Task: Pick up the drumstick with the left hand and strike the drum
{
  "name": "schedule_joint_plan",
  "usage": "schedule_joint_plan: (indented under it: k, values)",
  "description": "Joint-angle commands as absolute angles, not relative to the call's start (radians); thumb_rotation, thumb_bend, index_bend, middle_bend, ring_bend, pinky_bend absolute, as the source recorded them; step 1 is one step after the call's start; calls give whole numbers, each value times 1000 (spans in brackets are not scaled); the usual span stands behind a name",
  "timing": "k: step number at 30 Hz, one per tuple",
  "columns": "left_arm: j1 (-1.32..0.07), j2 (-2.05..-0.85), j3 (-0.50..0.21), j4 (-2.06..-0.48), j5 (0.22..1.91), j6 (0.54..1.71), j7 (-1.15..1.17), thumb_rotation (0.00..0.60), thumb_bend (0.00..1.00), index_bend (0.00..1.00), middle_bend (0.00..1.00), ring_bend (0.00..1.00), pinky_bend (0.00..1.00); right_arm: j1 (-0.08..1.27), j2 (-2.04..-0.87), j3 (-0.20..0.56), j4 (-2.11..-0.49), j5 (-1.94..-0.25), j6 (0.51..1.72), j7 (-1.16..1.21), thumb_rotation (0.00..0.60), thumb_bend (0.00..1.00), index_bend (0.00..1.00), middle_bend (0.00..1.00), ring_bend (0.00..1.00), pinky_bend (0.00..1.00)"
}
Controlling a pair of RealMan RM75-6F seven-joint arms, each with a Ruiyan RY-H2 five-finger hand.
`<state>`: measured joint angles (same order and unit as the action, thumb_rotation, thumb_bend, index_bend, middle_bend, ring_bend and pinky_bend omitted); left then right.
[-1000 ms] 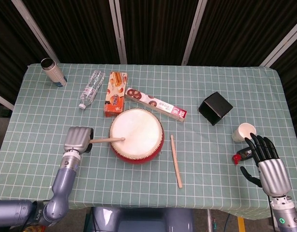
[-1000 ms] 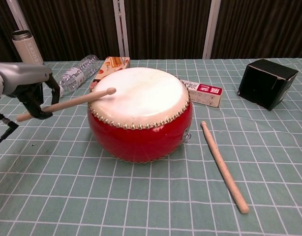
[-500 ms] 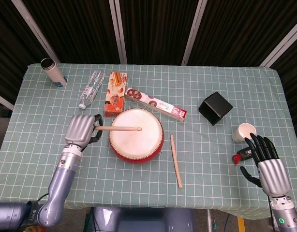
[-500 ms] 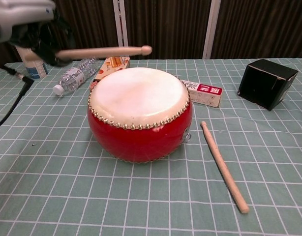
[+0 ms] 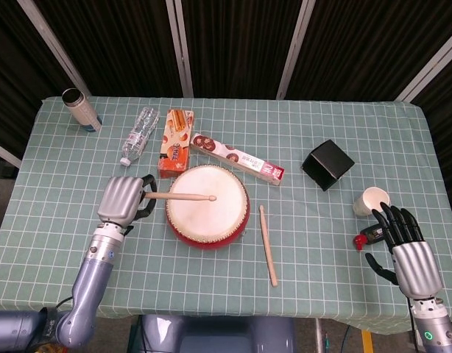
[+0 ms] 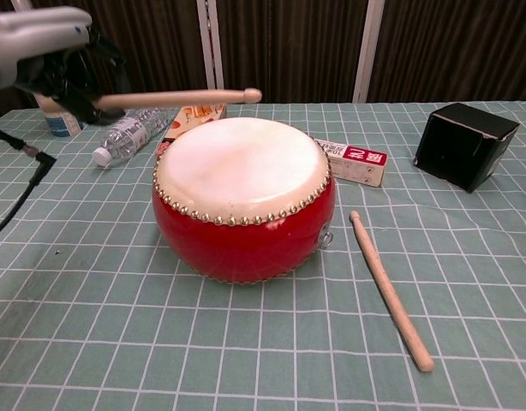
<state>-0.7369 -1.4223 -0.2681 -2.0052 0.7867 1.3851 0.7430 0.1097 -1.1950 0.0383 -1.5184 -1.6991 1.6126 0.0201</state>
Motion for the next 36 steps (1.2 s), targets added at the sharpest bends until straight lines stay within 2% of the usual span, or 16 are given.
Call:
schedule_joint_plan:
  k: [1,4,8,14,18,22,25,31,36]
  values:
    - [-750,-1447,-216,-1957,656,1336,819,600,549,790,1000,1000,1000,109,-1195,38,-1519,-1698,1613,22,600,299,0,0,0,73]
    - [-779,-1435,-203,-1972,517,1313,908,600,551,790,1000,1000,1000,108,-1194,38,-1519,-1697,1613,27,600,299,0,0,0,73]
    - [-795,-1419,-206,-1996,473,1318,931,600,551,790,1000,1000,1000,109,-1191,40,-1521,-1695,1615,33,600,298,0,0,0,74]
    - [-770,-1385,-244,-2075,604,1371,821,600,552,790,1000,1000,1000,106,-1194,38,-1520,-1699,1618,28,600,299,0,0,0,74]
    - [-733,-1375,-241,-2120,715,1420,744,600,552,790,1000,1000,1000,106,-1194,38,-1519,-1699,1620,27,600,299,0,0,0,74]
    - [-683,-1341,-190,-2184,828,1466,712,600,552,790,1000,1000,1000,105,-1193,38,-1520,-1697,1618,28,600,299,0,0,0,74]
    - [-638,-1295,-122,-2210,905,1471,693,600,553,789,1000,1000,1000,105,-1193,38,-1520,-1697,1617,27,600,298,0,0,0,74]
    - [-557,-1246,1,-2120,1015,1436,611,600,552,777,1000,1000,1000,107,-1194,37,-1523,-1700,1614,22,600,299,0,0,0,74]
    - [-518,-1254,27,-2003,1013,1391,535,600,545,755,1000,1000,1000,108,-1197,37,-1523,-1700,1613,18,600,298,0,0,0,74]
